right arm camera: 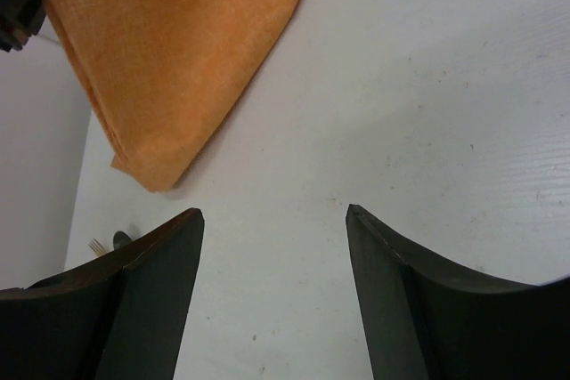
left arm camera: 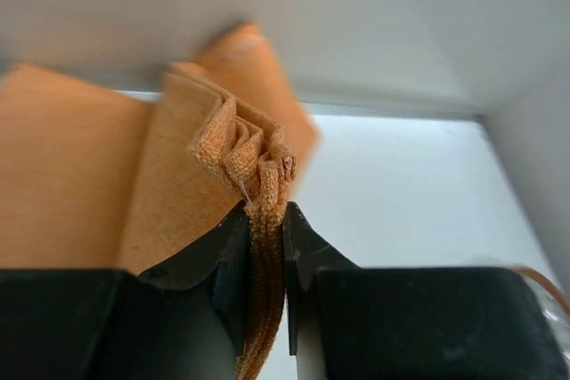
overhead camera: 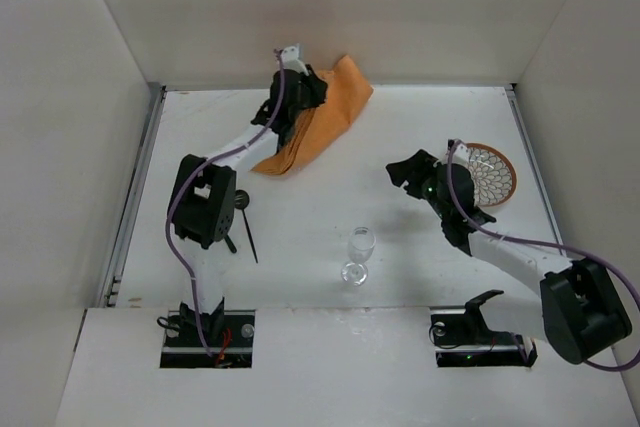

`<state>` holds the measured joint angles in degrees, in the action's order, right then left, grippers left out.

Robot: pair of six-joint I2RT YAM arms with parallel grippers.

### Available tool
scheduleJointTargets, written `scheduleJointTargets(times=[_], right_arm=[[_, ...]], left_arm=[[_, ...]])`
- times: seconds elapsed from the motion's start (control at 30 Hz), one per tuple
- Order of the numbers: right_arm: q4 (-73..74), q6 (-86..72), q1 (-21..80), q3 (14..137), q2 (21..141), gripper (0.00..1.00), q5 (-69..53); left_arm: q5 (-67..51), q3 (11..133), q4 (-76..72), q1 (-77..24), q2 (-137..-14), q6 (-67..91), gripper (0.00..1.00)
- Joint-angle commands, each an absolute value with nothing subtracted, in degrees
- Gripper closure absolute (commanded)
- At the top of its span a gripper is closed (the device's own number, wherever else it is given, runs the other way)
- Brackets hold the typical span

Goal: Set the dinner table for one person

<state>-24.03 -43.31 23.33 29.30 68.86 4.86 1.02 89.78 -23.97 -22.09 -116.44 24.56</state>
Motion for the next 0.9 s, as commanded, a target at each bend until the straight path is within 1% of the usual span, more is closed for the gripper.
scheduleJointTargets(times=[0.0,0.07,0.1,0.13,0.2,0.23,0.27,0.3,0.33,0.37,0.5,0.67,0.73,0.77,0.8,0.83,0.87], right_arm=[[-27.0,-42.8,23.1,29.5,65.8,0.29,7.6],[-26.5,-43.1,22.7,29.2,65.3,0.28,9.5],[-26.0,-43.1,22.5,29.0,65.0,0.28,10.4],[-25.2,-43.2,22.2,28.9,64.5,0.28,11.3],[-23.6,-43.9,21.4,28.5,63.1,0.28,13.9],[-23.1,-44.1,21.1,28.1,62.4,0.28,15.5],[-22.6,-44.4,20.7,27.7,61.7,0.27,16.9],[-21.9,-44.6,20.3,27.5,61.1,0.27,17.9],[-20.8,-45.1,19.6,27.2,60.0,0.27,18.9],[-20.5,-45.4,19.1,26.8,59.2,0.27,19.7],[-19.9,-45.8,18.8,27.5,60.9,0.25,19.5],[-20.0,-46.8,19.0,29.3,66.9,0.25,17.1],[-19.9,-47.3,19.0,29.9,68.6,0.32,15.1],[-20.2,-47.7,19.0,29.9,69.2,0.39,14.7],[-20.3,-48.0,19.0,30.1,70.0,0.53,14.6],[-19.6,-48.1,19.0,30.8,71.0,0.71,14.2],[-19.1,-47.8,19.0,31.4,71.9,0.83,13.5]], left_arm=[[-7.3,85.1,-35.2,-29.4,-111.0,25.7,0.91],[-11.7,83.8,-38.3,-33.9,-111.1,25.7,0.88],[-13.1,83.5,-39.2,-35.5,-111.5,25.8,0.84],[-14.1,83.5,-39.5,-36.9,-112.0,25.9,0.79],[-15.0,83.3,-39.6,-38.4,-112.6,26.5,0.73],[-15.6,82.9,-39.7,-39.0,-112.6,27.0,0.68],[-16.4,82.4,-39.6,-39.2,-112.4,26.8,0.59],[-16.5,81.3,-39.7,-39.1,-111.8,27.2,0.48],[-16.4,79.9,-40.1,-38.7,-110.8,27.3,0.41],[-16.2,78.5,-40.7,-38.2,-109.8,27.4,0.37],[-11.8,72.3,-41.6,-33.9,-105.0,27.5,0.36],[3.8,68.4,-33.9,-27.6,-102.3,27.5,0.37],[9.7,67.3,-30.0,-25.3,-102.4,26.5,0.38],[13.8,66.5,-26.9,-23.9,-102.3,26.5,0.39],[15.9,66.4,-25.1,-23.1,-102.3,26.2,0.39],[17.6,66.2,-22.7,-22.2,-102.5,25.7,0.39],[18.6,66.1,-20.6,-21.2,-102.7,25.1,0.39]])
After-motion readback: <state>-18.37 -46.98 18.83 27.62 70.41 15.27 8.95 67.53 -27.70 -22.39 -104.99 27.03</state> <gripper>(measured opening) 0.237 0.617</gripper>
